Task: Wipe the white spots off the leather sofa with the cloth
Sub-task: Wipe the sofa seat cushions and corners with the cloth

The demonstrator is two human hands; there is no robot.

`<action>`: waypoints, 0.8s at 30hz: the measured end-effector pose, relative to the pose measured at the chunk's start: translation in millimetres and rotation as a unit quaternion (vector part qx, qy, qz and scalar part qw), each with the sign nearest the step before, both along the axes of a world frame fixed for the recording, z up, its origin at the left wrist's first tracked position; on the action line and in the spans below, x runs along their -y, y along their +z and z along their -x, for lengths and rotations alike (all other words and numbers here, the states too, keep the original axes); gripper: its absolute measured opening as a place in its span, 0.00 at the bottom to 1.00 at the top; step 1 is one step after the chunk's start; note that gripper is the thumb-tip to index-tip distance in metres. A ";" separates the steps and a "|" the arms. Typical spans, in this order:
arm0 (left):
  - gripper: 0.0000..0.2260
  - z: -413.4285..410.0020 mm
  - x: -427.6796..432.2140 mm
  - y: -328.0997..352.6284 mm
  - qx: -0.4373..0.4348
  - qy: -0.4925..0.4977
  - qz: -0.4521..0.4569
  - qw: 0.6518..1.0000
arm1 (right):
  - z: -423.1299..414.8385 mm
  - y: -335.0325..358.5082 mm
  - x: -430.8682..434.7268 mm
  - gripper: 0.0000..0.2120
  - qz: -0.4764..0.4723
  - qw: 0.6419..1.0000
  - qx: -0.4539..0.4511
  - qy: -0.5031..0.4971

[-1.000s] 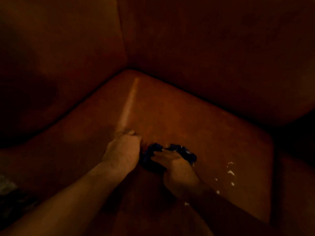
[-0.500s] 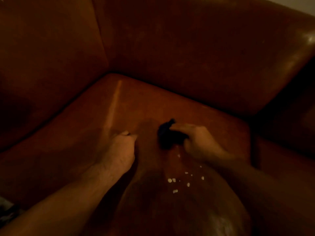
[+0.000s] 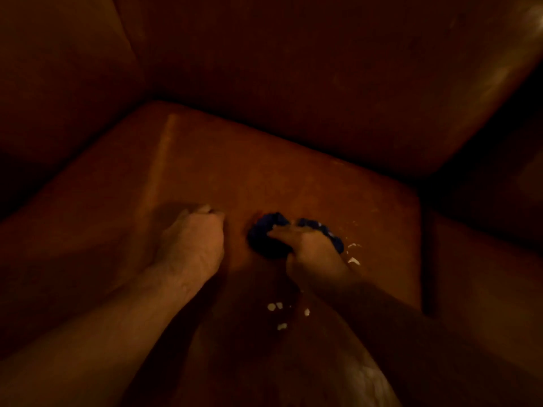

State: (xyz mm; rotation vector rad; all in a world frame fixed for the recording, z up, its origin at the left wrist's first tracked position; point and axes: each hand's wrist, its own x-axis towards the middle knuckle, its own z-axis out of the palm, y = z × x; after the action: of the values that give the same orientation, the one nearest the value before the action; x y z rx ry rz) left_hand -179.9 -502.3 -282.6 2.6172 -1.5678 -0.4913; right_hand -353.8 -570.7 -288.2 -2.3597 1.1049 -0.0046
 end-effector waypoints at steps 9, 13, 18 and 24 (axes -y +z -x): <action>0.22 26.7 -17.6 16.3 -0.013 -0.025 -0.028 0.999 | 31.2 9.3 -57.0 0.24 -0.141 0.986 -0.062 0.066; 0.20 35.0 -13.8 23.4 -0.016 -0.045 -0.011 0.999 | 53.2 38.7 -42.5 0.25 -0.107 0.993 0.009 0.044; 0.20 40.3 1.1 15.4 -0.034 -0.087 0.036 0.995 | 83.0 43.2 12.5 0.28 0.091 0.992 0.065 -0.065; 0.21 48.7 23.6 5.3 -0.012 -0.073 0.033 0.997 | 99.7 13.1 85.8 0.28 0.114 0.975 0.041 -0.187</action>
State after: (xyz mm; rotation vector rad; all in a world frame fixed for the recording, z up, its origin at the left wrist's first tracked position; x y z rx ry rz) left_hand -228.6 -525.9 -277.3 2.4528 -1.7449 -0.4687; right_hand -453.4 -656.4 -275.1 -2.2797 1.5613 -0.3789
